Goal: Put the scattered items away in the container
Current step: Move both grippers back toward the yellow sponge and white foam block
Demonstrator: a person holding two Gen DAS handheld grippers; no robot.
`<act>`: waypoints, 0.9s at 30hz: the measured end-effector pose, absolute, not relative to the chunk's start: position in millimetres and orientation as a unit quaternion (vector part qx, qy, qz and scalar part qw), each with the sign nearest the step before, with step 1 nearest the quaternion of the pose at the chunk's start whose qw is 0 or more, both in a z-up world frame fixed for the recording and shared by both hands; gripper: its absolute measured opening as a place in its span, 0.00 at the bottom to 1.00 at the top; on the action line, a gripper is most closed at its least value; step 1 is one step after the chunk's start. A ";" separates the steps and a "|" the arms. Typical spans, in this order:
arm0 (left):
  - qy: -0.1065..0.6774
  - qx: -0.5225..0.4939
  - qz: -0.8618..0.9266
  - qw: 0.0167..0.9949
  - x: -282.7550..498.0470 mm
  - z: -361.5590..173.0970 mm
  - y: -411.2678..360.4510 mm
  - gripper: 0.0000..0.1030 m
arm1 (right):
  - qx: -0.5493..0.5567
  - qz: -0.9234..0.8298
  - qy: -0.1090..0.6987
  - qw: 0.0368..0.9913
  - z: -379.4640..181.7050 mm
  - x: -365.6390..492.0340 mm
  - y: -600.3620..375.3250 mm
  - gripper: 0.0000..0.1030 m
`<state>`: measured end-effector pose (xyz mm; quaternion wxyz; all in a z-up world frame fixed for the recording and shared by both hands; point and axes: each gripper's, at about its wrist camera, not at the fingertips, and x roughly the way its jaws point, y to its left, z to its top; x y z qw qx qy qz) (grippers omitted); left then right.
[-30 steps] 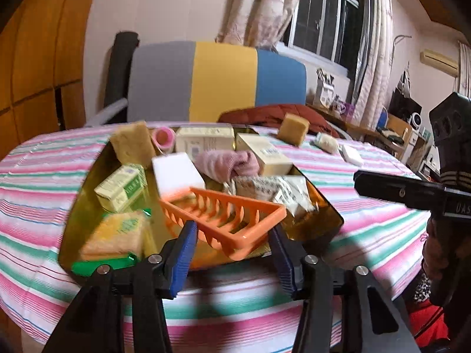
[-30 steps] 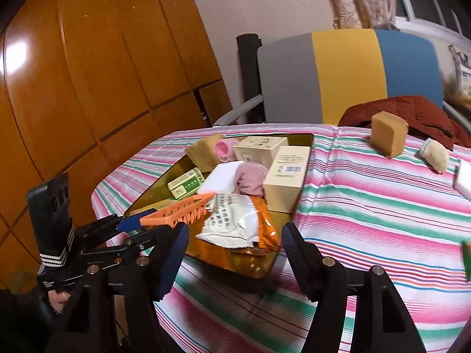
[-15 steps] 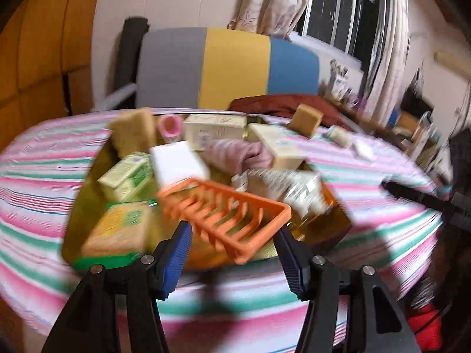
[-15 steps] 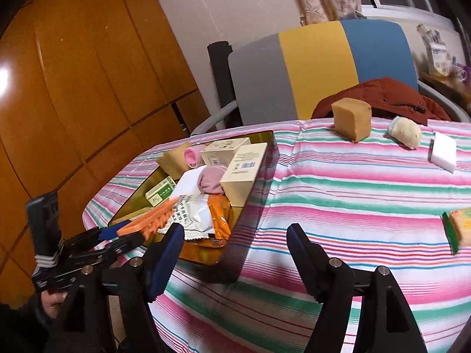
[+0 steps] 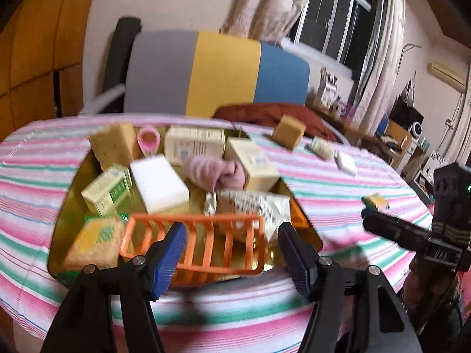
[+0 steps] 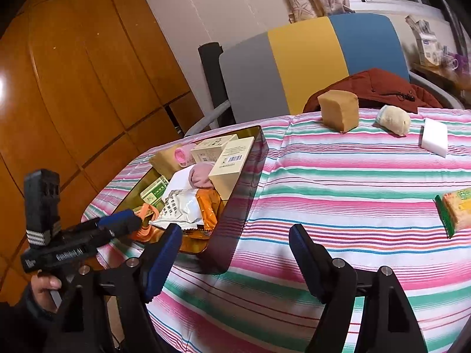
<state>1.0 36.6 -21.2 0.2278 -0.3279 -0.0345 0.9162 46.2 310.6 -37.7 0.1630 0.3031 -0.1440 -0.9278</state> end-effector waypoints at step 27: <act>0.019 -0.321 0.897 0.303 14.4 -18.1 103.5 0.65 | 0.317 -0.934 -0.161 0.027 -39.8 68.7 412.1 0.85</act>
